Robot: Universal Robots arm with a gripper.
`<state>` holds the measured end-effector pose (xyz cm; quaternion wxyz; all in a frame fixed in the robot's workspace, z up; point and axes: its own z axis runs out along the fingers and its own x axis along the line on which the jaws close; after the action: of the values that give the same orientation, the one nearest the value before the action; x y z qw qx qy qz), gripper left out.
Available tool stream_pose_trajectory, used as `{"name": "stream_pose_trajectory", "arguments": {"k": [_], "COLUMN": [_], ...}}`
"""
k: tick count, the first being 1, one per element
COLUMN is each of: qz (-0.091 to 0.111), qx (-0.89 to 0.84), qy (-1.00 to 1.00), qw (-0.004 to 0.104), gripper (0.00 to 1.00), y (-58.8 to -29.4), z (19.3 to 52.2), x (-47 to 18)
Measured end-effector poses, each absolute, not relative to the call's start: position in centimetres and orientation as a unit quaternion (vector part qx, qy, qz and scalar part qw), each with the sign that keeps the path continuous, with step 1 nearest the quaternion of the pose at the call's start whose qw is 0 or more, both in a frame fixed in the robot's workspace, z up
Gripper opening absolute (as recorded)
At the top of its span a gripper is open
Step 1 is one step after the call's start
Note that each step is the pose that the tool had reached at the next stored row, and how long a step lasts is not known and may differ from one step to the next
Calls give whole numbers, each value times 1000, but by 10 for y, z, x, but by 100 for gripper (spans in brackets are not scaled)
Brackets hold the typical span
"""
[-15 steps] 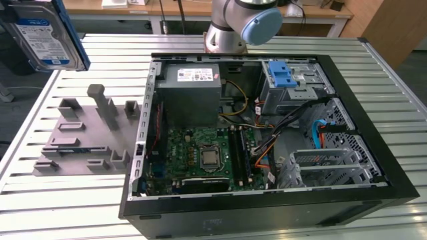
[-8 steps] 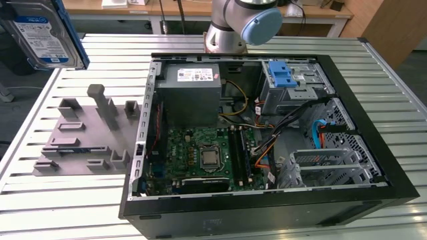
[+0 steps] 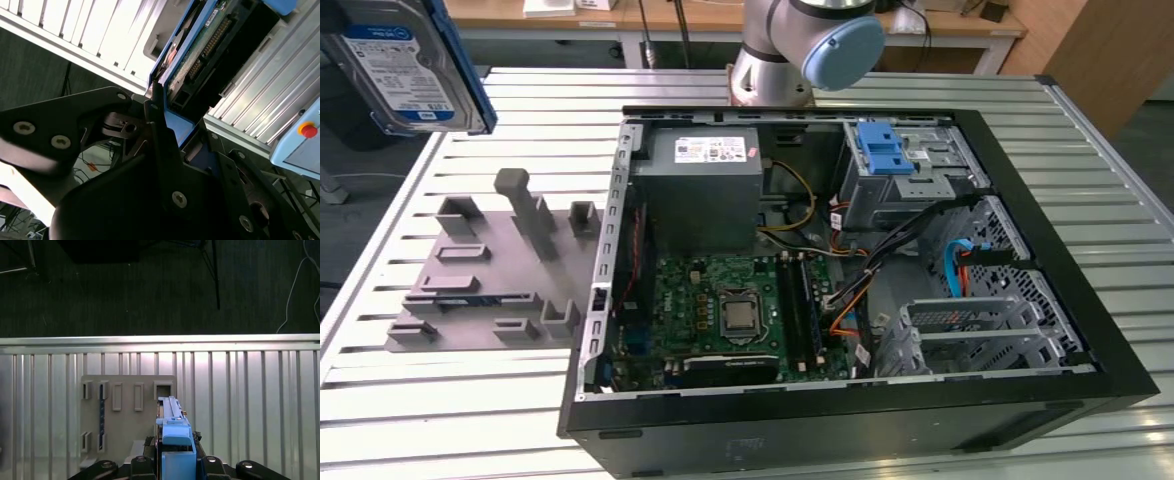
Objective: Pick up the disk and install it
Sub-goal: 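Pick up the disk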
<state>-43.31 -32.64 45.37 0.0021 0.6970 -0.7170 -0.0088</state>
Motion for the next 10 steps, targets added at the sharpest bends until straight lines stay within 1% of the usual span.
{"name": "stream_pose_trajectory", "arguments": {"k": [10], "qz": [-9], "qx": [697], "qy": [-717], "qw": [2], "gripper": [36], "y": [-326], "z": [461], "x": [-433]}}
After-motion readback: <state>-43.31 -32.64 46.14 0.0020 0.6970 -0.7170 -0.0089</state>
